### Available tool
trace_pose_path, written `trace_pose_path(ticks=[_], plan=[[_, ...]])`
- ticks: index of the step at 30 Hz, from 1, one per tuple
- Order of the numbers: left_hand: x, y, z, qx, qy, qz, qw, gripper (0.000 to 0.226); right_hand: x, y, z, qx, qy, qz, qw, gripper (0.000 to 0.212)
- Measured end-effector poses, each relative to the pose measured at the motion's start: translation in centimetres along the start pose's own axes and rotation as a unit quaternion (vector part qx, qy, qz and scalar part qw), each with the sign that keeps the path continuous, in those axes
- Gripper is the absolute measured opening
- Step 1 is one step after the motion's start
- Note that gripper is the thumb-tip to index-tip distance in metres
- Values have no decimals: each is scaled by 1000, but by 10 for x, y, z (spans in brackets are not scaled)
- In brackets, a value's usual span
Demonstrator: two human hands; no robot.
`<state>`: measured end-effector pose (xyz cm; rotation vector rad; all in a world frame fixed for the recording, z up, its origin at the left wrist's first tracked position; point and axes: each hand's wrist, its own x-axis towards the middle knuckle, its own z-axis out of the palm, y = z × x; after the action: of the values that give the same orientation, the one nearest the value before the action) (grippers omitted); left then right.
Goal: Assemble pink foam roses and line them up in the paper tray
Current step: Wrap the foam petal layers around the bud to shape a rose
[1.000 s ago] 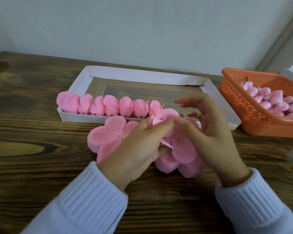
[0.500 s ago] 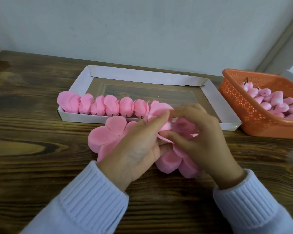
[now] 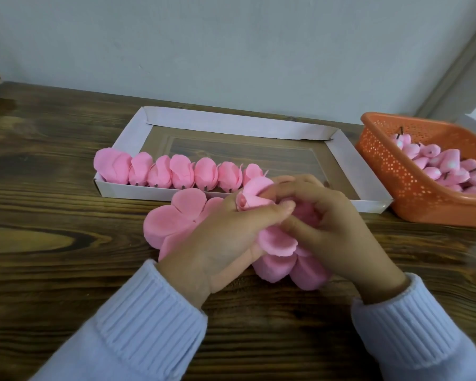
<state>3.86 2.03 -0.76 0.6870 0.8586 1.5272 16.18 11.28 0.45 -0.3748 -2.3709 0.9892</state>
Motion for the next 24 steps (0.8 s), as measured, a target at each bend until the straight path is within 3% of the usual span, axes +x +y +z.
trace_pose_path(ticks=[3, 6, 9, 12, 14, 19, 24], plan=[[2, -1, -1, -25, 12, 5, 1000, 37, 1, 0, 3, -23, 30, -27, 999, 24], [2, 1, -1, -43, 23, 13, 999, 30, 0, 2, 2, 22, 82, -31, 996, 27], [3, 2, 0, -32, 60, 23, 997, 33, 0, 6, 0, 89, 160, 37, 982, 32], [4, 2, 1, -25, 72, 36, 996, 38, 1, 10, 0, 107, 170, 129, 971, 13], [4, 2, 1, -12, 72, 39, 997, 39, 1, 12, 3, 90, 169, 142, 971, 7], [4, -1, -1, 17, 90, 55, 994, 38, 1, 8, 6, 36, 223, 79, 971, 15], [3, -5, -1, 77, 67, 56, 993, 35, -1, 3, 7, -6, 220, -5, 975, 15]])
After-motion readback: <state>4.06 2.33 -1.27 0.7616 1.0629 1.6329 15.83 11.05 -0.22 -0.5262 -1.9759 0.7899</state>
